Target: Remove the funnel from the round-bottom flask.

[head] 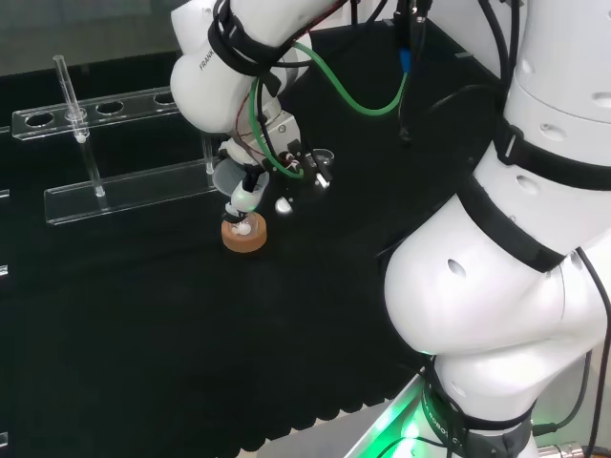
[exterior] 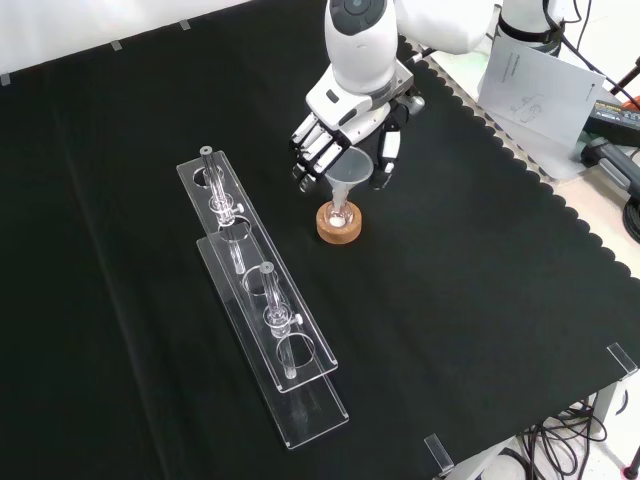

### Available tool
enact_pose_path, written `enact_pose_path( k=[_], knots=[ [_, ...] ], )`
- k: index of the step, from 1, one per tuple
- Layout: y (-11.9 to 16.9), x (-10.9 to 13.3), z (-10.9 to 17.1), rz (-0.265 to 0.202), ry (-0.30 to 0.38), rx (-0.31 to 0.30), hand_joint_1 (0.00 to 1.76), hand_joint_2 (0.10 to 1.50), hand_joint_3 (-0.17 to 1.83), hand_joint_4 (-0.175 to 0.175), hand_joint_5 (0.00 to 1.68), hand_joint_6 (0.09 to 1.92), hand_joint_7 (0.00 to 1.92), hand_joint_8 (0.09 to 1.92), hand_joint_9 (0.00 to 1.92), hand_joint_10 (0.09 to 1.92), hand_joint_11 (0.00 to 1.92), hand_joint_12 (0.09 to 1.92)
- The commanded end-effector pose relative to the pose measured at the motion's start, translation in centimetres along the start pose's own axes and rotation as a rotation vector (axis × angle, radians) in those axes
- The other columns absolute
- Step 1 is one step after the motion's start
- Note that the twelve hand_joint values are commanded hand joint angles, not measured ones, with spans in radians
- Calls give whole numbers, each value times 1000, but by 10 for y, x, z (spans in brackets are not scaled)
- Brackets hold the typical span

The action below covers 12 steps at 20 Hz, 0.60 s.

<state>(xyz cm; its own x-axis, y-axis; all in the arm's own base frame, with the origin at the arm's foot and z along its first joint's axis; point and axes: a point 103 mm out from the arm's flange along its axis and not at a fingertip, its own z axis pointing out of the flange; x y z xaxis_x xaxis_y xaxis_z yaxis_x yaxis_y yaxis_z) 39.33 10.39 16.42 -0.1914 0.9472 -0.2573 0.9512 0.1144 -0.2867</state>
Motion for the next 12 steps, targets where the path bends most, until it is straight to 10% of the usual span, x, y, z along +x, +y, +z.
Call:
enact_pose_path(
  k=[1,12],
  knots=[
    [-1,2,0,47,-71,-81,669,781,359,-14,600,126,345,682,764,583,370,1342],
    [-13,-4,-43,56,-135,-225,753,953,474,-70,908,664,892,797,1332,681,775,1114]
  ],
)
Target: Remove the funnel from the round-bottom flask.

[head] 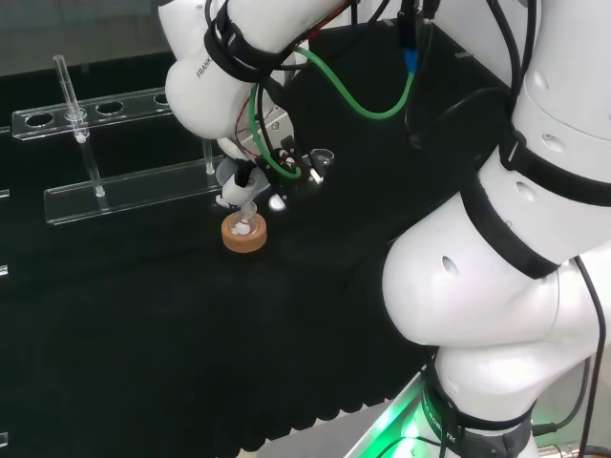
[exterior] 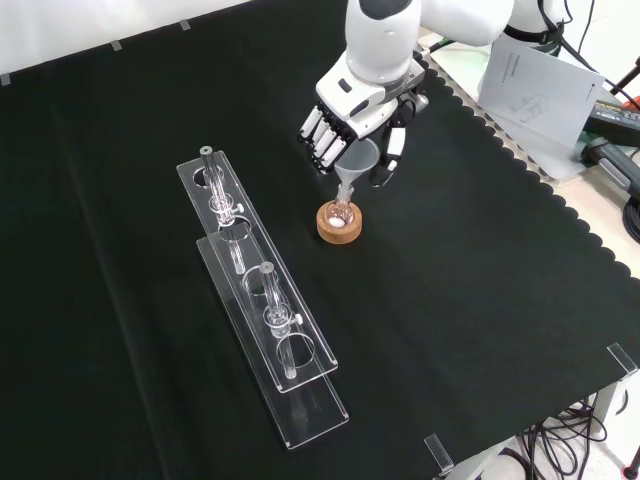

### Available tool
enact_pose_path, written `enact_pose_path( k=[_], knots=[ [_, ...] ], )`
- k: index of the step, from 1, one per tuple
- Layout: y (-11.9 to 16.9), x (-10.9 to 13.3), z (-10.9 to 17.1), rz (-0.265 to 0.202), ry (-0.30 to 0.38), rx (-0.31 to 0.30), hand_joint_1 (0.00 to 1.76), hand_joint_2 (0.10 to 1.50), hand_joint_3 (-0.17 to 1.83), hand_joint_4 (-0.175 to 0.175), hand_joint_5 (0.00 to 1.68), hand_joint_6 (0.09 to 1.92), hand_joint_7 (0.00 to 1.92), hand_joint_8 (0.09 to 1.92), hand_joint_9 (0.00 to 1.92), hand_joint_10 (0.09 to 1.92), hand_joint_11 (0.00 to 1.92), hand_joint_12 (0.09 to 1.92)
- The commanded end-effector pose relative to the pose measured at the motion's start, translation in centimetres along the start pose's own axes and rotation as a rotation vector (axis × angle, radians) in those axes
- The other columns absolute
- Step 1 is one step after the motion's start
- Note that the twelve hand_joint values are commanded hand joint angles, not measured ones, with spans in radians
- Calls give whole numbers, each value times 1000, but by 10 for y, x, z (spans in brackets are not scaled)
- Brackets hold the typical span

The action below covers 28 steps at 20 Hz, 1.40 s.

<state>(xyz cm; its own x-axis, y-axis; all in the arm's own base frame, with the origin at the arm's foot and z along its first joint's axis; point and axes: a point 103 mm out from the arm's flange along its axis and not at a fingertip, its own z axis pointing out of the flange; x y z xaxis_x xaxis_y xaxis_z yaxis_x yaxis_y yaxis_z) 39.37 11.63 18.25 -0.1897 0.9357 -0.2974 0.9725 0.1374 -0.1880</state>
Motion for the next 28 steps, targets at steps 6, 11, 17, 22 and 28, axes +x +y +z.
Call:
enact_pose_path(
  k=[6,11,17,22,28],
  knots=[
    [-12,-18,-52,57,-105,-146,756,957,473,-72,895,711,891,820,1354,701,809,1082],
    [-17,-22,-80,69,-81,-102,748,953,471,-71,877,717,868,818,1353,704,810,1078],
    [-23,-25,-112,96,-77,-110,719,932,472,-61,831,737,804,833,1317,722,764,1106],
    [-22,-32,-131,119,-58,-117,716,923,475,-60,818,748,790,839,1306,729,756,1118],
    [-15,-46,-154,147,-36,-143,715,916,475,-62,807,746,785,837,1299,728,751,1120]
  ],
)
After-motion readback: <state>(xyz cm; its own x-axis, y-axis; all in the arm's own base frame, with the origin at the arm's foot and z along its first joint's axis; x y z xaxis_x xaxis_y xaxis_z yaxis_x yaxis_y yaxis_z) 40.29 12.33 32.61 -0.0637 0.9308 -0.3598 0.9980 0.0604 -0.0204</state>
